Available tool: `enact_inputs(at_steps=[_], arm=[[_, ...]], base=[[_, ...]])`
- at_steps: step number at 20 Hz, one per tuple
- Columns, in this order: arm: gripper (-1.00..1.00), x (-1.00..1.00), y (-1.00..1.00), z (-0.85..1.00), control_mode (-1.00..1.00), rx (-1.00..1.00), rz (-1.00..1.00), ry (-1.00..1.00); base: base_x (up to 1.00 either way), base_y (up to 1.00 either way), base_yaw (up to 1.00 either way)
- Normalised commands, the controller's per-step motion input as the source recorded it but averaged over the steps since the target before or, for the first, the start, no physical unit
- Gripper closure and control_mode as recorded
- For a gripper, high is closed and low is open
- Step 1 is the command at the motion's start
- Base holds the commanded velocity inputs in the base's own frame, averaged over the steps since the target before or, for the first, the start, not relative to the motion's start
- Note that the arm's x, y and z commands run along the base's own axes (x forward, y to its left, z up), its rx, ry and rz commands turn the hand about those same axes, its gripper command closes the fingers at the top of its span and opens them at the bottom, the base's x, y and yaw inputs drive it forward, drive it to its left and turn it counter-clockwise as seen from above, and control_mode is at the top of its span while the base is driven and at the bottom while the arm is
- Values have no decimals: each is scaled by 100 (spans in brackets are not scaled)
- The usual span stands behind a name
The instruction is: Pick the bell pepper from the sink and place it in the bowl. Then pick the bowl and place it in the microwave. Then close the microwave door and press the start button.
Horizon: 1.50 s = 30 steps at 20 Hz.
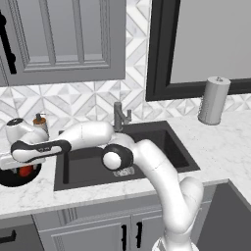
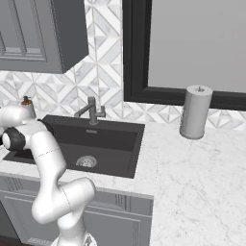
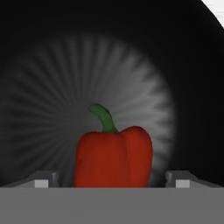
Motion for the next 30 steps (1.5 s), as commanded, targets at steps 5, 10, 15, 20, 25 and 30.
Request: enact_inputs(at_steps=[5,10,15,20,25,30], arm=[[-100,-1,0,36,-100,0,0,0],[-100,-4,-4,36,-100,0,0,0],[-100,-10,-31,15,-100,0,0,0],[-100,-11,-55,14,-100,0,0,0],[-100,-4,-51,7,-100,0,0,0],[-100,0,-27,-15,-100,1,0,0]], base=[[0,0,0],[0,0,0],[0,0,0],[0,0,0],[0,0,0],[0,0,0]])
